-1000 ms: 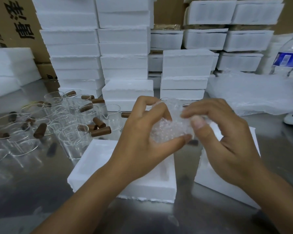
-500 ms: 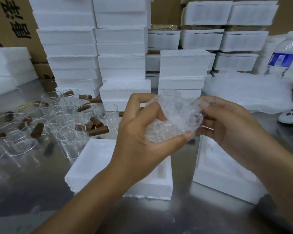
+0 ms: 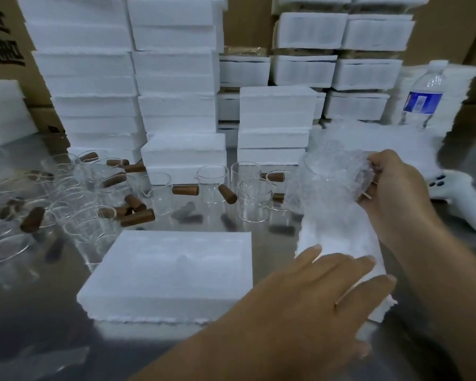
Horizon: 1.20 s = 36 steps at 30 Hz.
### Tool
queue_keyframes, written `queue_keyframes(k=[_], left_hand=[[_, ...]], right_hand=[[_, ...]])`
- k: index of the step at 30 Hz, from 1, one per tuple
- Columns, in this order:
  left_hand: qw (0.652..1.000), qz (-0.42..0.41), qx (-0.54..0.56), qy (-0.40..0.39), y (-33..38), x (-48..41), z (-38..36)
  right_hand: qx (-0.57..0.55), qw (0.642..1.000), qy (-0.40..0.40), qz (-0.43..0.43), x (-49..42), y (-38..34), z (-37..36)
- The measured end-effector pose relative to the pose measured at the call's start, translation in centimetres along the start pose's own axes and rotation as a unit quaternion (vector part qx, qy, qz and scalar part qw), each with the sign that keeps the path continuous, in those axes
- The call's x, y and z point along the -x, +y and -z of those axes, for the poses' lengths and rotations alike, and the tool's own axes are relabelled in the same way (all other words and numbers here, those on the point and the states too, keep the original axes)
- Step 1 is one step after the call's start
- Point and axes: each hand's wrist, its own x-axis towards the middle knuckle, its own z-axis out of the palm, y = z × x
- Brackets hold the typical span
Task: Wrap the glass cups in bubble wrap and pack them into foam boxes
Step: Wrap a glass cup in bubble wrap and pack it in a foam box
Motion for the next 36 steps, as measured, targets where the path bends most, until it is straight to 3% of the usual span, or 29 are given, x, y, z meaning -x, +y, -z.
queue_keyframes(k=[2,6,10,14,20,29,36], left_hand=[[0.996,0.035,0.048,-0.061,-0.4,-0.1,0.6],[0.989,0.089,0.1,-0.071,-1.2,0.5,1.7],[0.988,0.082,0.094,-0.094,-2.8,1.0,2.4],[0.987,0.116,0.075,-0.076,-4.9,1.7,2.4],[0.956,0.255,0.133,-0.052,-6.2,2.8,2.8],[0.947,0.301,0.108,-0.037,-6.4,3.0,2.0],[0.924,0.354,0.146,0.012,-6.5,2.8,1.1]], right_hand=[[0.003,1.0,-0.001,-0.007,0.1,0.1,-0.1],[0.021,0.999,-0.03,0.004,0.5,0.1,-0.2],[0.03,0.994,-0.103,-0.001,0.9,-0.1,-0.4],[0.047,0.984,-0.174,0.007,1.3,-0.1,-0.4],[0.126,0.977,-0.172,0.004,1.4,0.4,-0.8],[0.191,0.963,-0.19,-0.021,1.8,0.6,-0.9],[0.282,0.929,-0.239,-0.011,1.6,0.9,-0.5]])
